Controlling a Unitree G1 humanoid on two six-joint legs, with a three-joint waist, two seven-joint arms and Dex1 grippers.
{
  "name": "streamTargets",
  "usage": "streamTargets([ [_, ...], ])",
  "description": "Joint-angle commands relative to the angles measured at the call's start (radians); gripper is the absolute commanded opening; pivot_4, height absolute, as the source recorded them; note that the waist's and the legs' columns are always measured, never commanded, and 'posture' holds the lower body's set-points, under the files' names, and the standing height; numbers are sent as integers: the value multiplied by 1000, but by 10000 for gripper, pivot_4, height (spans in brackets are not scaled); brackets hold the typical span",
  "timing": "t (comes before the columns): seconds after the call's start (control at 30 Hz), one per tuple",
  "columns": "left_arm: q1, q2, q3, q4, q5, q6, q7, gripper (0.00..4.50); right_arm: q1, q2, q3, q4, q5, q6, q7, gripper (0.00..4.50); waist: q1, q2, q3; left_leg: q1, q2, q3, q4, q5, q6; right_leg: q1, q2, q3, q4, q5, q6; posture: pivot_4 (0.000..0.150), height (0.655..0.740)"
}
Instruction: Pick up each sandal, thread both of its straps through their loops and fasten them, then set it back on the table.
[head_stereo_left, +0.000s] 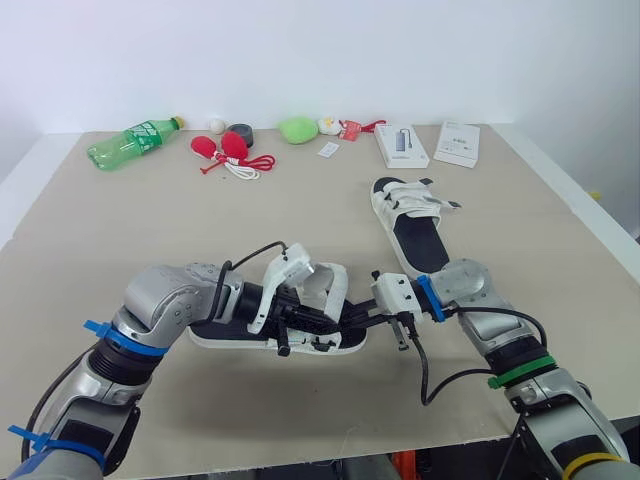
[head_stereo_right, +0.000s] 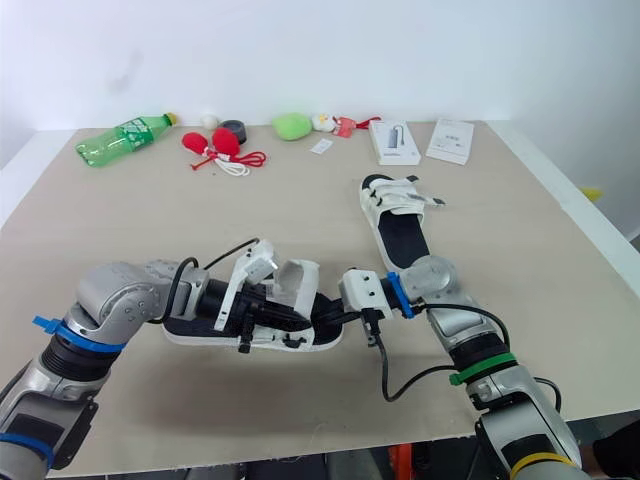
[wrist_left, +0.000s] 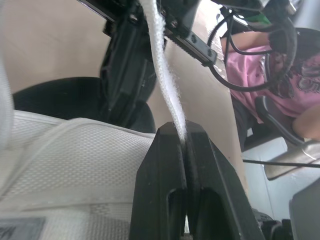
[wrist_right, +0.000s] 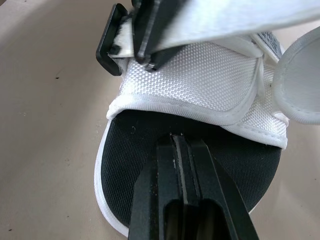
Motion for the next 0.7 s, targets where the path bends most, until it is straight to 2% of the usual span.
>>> streamTargets([
  [0.03, -9, 28, -42, -51, -3, 7, -58, 453, 21, -6, 34, 40, -75, 16, -10, 0, -1, 0, 0, 0, 0, 0, 0, 0, 0, 0, 0, 0, 0, 0, 0, 1500, 7400],
  [0.2, 11, 55, -87, -33, 80, -56, -65, 453, 24, -6, 33, 35, -74, 22, -13, 0, -1, 0, 0, 0, 0, 0, -1, 0, 0, 0, 0, 0, 0, 0, 0, 1500, 7400],
  [0.27, 13, 43, -71, -10, 74, -29, -48, 453, 24, -7, 32, 33, -74, 25, -13, 0, -1, 0, 0, 0, 0, 0, -1, 0, 0, 0, 0, 0, 0, 0, 0, 1500, 7400],
  [0.37, 9, 49, -65, -12, 67, -35, -73, 8882, 25, -9, 31, 31, -73, 27, -13, 0, -1, 0, 0, 0, 0, 0, -1, 0, 0, 0, 0, 0, 0, 0, 0, 1500, 7400],
  [0.53, -23, 82, -12, -24, 40, -63, -141, 28018, 23, -12, 31, 33, -73, 25, -13, 0, -2, 0, 0, 0, 0, 0, 0, 0, 0, -1, 0, 0, 0, 0, 0, 1500, 7400],
  [0.7, -83, 90, 59, 22, 11, -49, -158, 28018, 22, -14, 31, 37, -74, 23, -11, 0, -2, 0, 0, 0, 0, 0, 0, 0, 0, -1, 0, 0, 0, 0, 0, 1500, 7400],
])
